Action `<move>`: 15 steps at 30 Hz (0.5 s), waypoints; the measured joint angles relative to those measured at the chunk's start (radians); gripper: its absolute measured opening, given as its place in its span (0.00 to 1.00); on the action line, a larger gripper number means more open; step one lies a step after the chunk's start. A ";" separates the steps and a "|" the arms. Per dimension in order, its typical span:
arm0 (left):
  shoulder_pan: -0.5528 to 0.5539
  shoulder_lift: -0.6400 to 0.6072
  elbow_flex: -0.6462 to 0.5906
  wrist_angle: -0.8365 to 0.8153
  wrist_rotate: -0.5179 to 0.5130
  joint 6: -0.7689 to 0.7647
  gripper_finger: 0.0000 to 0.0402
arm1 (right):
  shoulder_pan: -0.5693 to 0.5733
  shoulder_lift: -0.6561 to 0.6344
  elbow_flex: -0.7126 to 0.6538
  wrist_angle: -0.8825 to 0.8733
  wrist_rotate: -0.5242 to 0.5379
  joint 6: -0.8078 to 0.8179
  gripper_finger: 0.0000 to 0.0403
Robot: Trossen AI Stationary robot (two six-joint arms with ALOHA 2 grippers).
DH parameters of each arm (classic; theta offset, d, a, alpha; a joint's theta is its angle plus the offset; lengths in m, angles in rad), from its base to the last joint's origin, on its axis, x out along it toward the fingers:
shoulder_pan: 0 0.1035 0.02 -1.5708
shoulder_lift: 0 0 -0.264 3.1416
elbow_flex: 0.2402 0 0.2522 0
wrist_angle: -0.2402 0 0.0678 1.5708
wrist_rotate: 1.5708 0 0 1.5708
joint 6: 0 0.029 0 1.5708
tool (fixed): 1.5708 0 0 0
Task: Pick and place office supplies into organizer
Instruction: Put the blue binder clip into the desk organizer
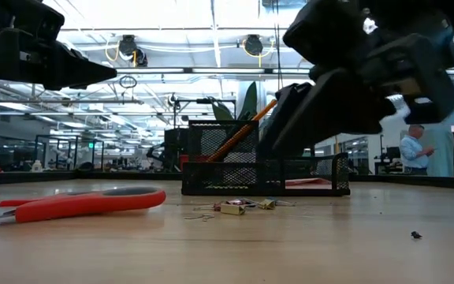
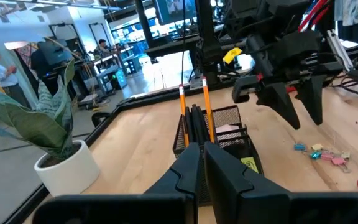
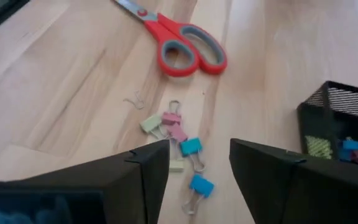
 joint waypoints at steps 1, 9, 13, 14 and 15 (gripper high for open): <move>0.000 0.000 0.000 0.000 0.000 0.000 0.08 | 0.003 0.005 0.000 -0.002 0.001 0.000 0.39; 0.000 0.000 0.000 0.000 0.000 -0.003 0.08 | 0.006 0.031 -0.007 -0.011 0.001 -0.032 0.40; 0.000 0.000 0.000 -0.008 0.000 0.002 0.08 | -0.003 0.031 -0.016 -0.011 0.000 -0.034 0.39; 0.000 0.000 0.000 -0.012 0.000 0.004 0.08 | -0.006 0.031 -0.016 -0.011 0.000 -0.031 0.39; 0.000 0.000 0.000 -0.014 0.000 0.004 0.08 | -0.009 0.032 -0.016 -0.011 0.000 -0.026 0.39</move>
